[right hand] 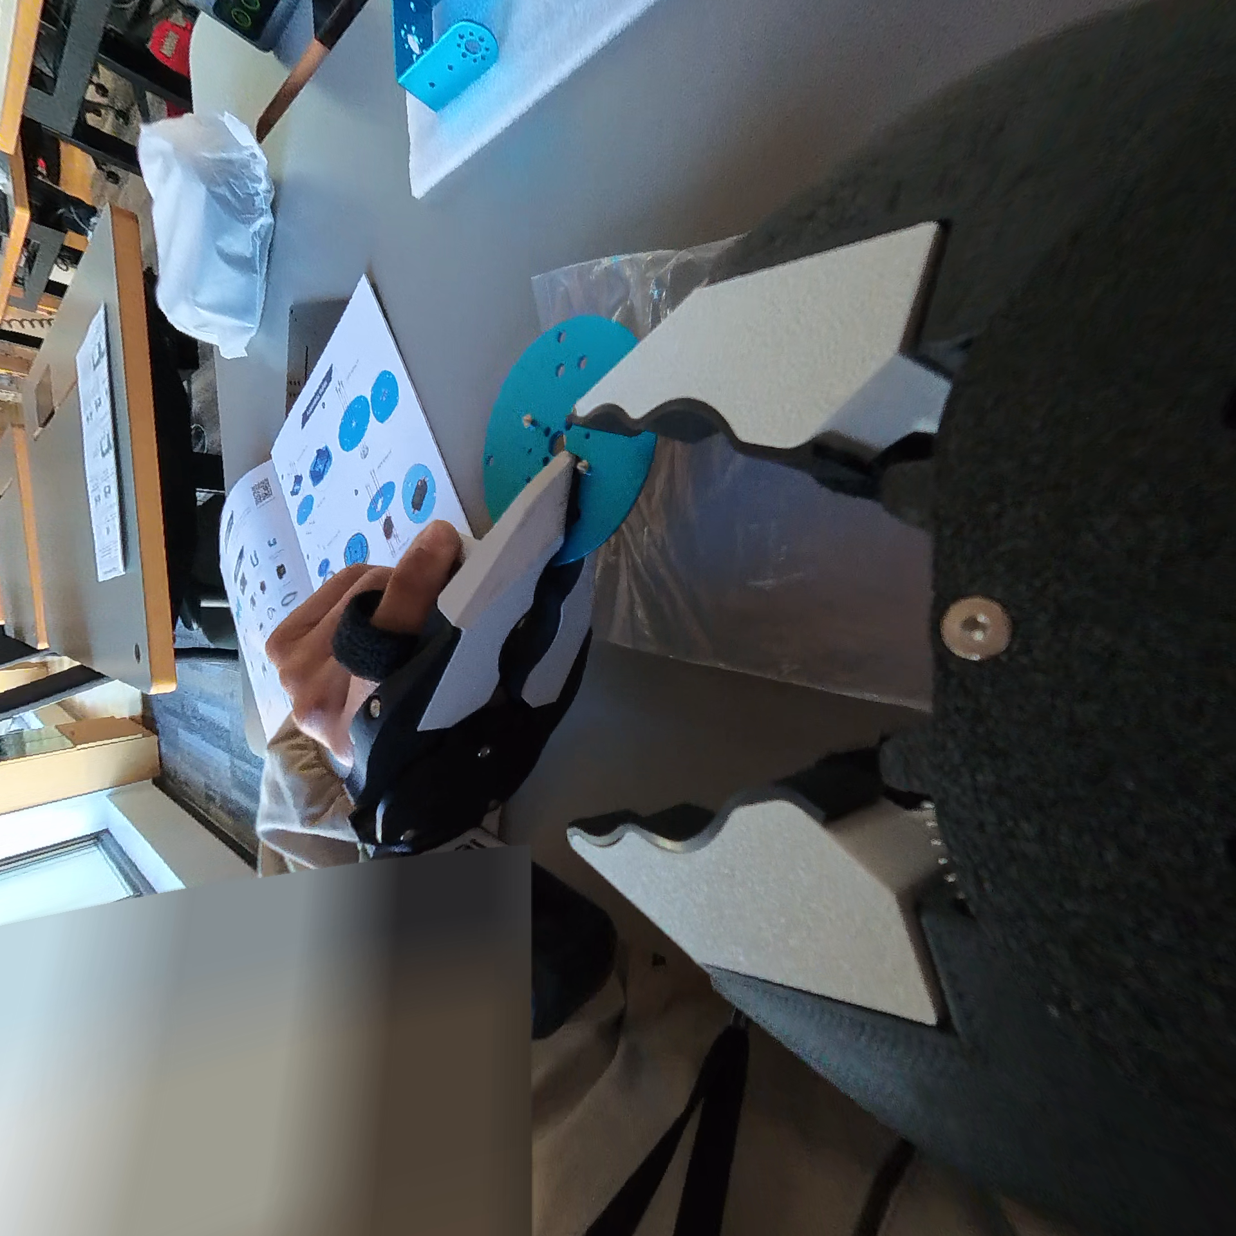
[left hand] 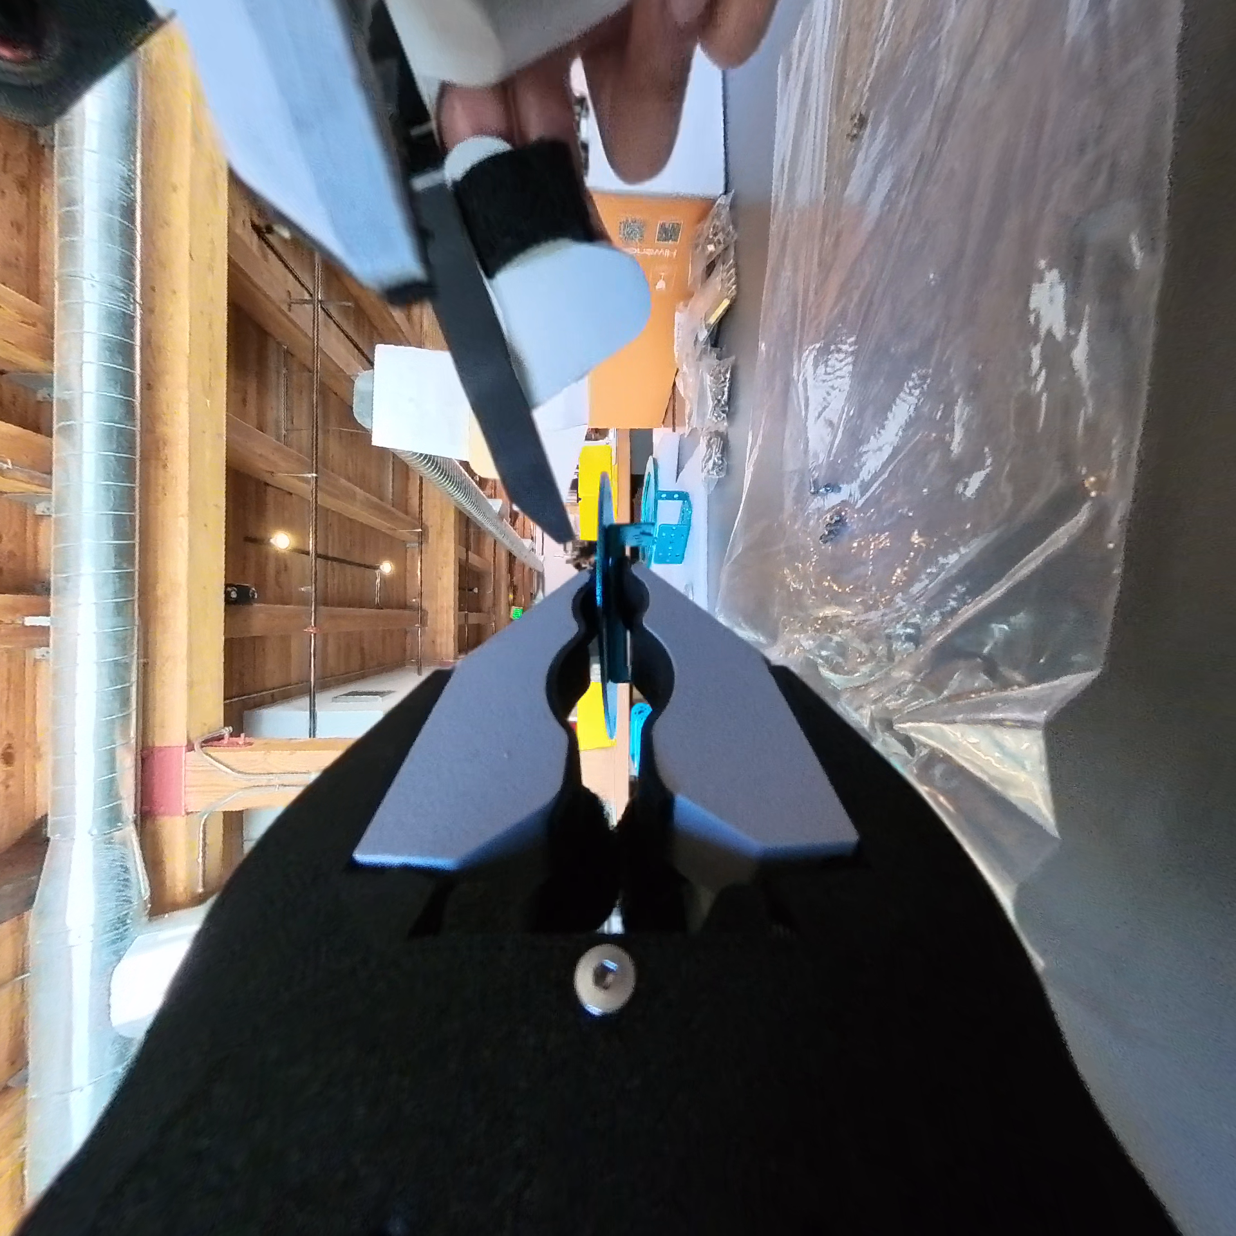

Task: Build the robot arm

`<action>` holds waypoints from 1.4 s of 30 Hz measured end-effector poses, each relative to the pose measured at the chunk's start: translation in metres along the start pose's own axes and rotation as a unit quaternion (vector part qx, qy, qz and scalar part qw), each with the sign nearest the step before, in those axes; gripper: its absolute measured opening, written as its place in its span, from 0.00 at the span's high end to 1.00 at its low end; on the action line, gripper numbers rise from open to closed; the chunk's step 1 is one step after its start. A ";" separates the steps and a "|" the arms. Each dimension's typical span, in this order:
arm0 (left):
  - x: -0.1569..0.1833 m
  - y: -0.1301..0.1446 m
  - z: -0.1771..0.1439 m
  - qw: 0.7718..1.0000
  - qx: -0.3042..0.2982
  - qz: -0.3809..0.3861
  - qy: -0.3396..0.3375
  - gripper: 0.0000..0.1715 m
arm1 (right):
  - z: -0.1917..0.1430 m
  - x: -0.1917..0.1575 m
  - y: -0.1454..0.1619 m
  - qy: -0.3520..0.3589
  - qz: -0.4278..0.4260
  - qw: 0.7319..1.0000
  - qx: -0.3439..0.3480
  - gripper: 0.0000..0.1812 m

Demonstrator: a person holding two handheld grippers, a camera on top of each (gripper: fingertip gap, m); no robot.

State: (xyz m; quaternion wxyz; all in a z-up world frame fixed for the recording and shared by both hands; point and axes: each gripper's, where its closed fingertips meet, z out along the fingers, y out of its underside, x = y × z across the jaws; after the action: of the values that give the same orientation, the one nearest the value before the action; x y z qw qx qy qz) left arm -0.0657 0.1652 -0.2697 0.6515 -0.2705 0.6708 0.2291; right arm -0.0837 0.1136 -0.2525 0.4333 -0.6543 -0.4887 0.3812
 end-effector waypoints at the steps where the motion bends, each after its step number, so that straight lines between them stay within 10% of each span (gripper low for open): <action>1: 0.001 -0.001 0.000 1.000 0.000 0.003 0.000 0.98 | 0.003 -0.001 0.003 0.001 -0.005 1.000 -0.005 0.38; 11: -0.002 0.011 0.002 1.000 -0.024 0.006 -0.005 0.98 | -0.003 -0.019 -0.002 -0.053 0.017 0.998 0.001 0.46; 15: -0.016 0.013 0.001 0.983 0.006 -0.178 0.032 0.99 | -0.021 0.002 -0.015 0.013 -0.030 0.999 0.019 0.47; 18: -0.031 0.007 0.002 0.908 0.064 -0.402 0.101 0.98 | -0.039 0.017 -0.026 0.043 -0.028 0.998 0.047 0.53; 21: -0.044 -0.002 -0.003 0.785 0.141 -0.580 0.168 0.98 | -0.044 0.034 -0.018 0.068 -0.004 0.997 0.042 0.65; 29: -0.055 -0.005 -0.004 0.507 0.228 -0.791 0.257 0.98 | -0.036 0.041 -0.016 -0.035 0.171 0.975 0.139 0.81; 34: -0.059 -0.001 -0.003 0.420 0.240 -0.834 0.265 0.98 | -0.039 0.041 -0.026 -0.076 0.226 0.952 0.189 0.88; 42: -0.060 -0.001 -0.005 0.399 0.244 -0.842 0.268 0.98 | -0.042 0.045 -0.031 -0.101 0.267 0.932 0.223 0.87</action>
State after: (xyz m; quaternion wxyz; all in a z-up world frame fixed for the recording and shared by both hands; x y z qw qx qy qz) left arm -0.0687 0.1654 -0.2099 0.3390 -0.5754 0.2708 -0.6933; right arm -0.0442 0.1536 -0.2124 0.3985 -0.6051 -0.2400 0.6461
